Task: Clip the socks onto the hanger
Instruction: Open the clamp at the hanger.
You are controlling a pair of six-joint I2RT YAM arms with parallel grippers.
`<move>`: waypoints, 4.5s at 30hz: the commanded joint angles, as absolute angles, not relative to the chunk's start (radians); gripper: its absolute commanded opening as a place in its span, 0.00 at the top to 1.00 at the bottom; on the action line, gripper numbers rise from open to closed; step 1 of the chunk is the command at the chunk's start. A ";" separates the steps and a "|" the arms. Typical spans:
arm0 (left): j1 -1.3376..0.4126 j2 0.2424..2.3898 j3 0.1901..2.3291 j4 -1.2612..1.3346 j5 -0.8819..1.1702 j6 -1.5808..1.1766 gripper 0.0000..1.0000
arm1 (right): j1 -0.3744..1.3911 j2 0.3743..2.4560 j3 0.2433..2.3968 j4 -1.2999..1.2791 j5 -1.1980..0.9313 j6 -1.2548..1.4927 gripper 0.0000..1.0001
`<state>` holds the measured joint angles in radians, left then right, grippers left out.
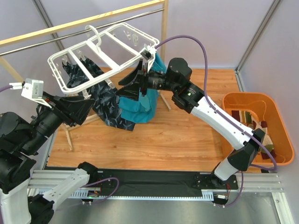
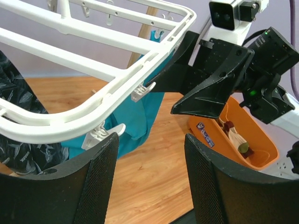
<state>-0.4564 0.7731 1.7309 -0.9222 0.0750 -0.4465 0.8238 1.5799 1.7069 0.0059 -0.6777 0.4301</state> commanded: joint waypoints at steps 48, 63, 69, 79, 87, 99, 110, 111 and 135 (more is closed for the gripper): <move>-0.457 0.715 1.565 -0.752 0.321 -0.673 0.32 | 0.873 1.598 1.781 -0.018 -0.500 0.483 0.72; -0.457 0.704 1.755 -0.999 0.002 -0.471 0.36 | 0.937 1.608 1.796 -0.141 -0.390 0.325 0.43; -0.457 0.715 1.747 -1.006 -0.086 -0.381 0.36 | 0.953 1.583 1.772 -0.192 -0.316 0.250 0.39; -0.457 0.742 1.733 -0.945 -0.025 -0.391 0.36 | 1.040 1.571 1.726 -0.146 -0.134 0.083 0.35; -0.457 0.749 1.730 -0.934 -0.006 -0.400 0.36 | 1.091 1.536 1.600 0.080 0.057 0.048 0.41; -0.457 0.738 1.720 -0.931 -0.006 -0.396 0.36 | 1.104 1.513 1.562 0.204 0.060 0.034 0.44; -0.457 0.736 1.717 -0.930 -0.006 -0.399 0.36 | 1.121 1.548 1.582 0.206 0.075 0.032 0.44; -0.457 0.735 1.715 -0.930 -0.006 -0.397 0.36 | 1.123 1.551 1.585 0.206 0.074 0.029 0.44; -0.457 0.727 1.706 -0.930 -0.006 -0.403 0.36 | 1.124 1.595 1.629 0.232 0.100 0.061 0.48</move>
<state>-0.4564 0.7319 1.7164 -0.9508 -0.0120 -0.4133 1.1206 1.6009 1.5883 0.1699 0.0715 0.0555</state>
